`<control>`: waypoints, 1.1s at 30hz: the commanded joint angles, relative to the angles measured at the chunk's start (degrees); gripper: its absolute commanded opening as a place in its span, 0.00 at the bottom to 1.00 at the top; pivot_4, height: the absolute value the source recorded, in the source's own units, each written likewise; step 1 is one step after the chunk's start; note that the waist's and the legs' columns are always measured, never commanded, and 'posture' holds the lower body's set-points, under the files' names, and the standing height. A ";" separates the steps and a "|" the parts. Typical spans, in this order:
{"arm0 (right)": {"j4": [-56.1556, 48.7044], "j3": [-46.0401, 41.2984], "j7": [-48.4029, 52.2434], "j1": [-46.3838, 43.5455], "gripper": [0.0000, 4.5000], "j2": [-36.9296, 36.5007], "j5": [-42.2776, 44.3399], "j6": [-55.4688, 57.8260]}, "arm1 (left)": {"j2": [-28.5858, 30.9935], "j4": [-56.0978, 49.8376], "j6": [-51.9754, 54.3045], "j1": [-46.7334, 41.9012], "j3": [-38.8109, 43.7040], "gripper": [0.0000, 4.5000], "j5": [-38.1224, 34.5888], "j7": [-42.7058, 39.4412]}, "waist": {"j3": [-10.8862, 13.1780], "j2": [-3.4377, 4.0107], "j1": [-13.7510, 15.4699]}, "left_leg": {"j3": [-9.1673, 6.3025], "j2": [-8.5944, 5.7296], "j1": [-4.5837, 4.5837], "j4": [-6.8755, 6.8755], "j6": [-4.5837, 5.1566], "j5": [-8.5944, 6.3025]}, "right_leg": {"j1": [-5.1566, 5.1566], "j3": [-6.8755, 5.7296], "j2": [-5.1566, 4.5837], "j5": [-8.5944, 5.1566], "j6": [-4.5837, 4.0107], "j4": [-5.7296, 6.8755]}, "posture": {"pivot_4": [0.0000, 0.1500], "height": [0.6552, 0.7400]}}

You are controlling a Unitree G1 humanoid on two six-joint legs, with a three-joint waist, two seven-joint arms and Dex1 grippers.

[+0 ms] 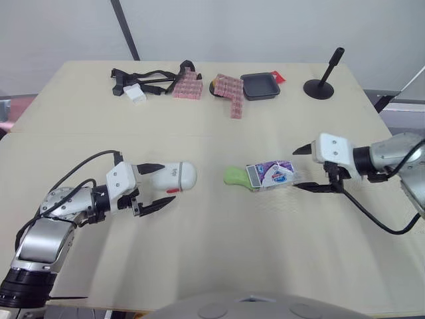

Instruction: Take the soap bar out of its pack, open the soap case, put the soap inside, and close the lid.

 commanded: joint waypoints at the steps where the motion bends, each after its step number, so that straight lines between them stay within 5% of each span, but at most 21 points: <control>1: 3.61 2.46 2.32 -4.17 1.00 1.44 -1.66 -3.12 | 0.65 -2.38 -0.58 0.68 0.98 1.00 0.14 0.95 | 0.00 0.00 -0.07 | 0.00 0.00 0.00 0.00 0.00 0.00 | 0.00 0.00 0.00 0.00 0.00 0.00 | 1.00 1.00; 16: 18.59 11.03 3.94 -11.59 1.00 8.59 -10.75 -10.35 | 0.62 -3.90 -0.93 3.03 1.08 1.00 0.71 3.44 | -0.01 -0.01 0.11 | 0.01 0.00 -0.22 0.15 0.02 0.01 | -0.21 -0.01 0.00 0.00 -0.01 0.18 | 1.00 1.00; 21: 17.69 10.17 4.22 -10.45 0.60 7.82 -10.75 -10.74 | 0.55 -3.82 -1.02 3.01 0.99 1.00 0.90 3.56 | -0.01 -0.01 0.10 | 0.01 0.00 -0.32 0.18 0.01 0.01 | -0.31 -0.01 0.01 0.00 -0.01 0.25 | 1.00 1.00; 33: -0.57 -0.30 3.98 -2.85 0.60 -1.81 -5.39 -0.27 | 0.45 -2.23 -1.79 2.11 0.22 1.00 1.00 2.73 | -0.01 0.00 0.55 | 0.01 0.02 -0.37 0.18 0.01 0.01 | -0.35 -0.01 0.01 0.00 0.00 0.19 | 1.00 1.00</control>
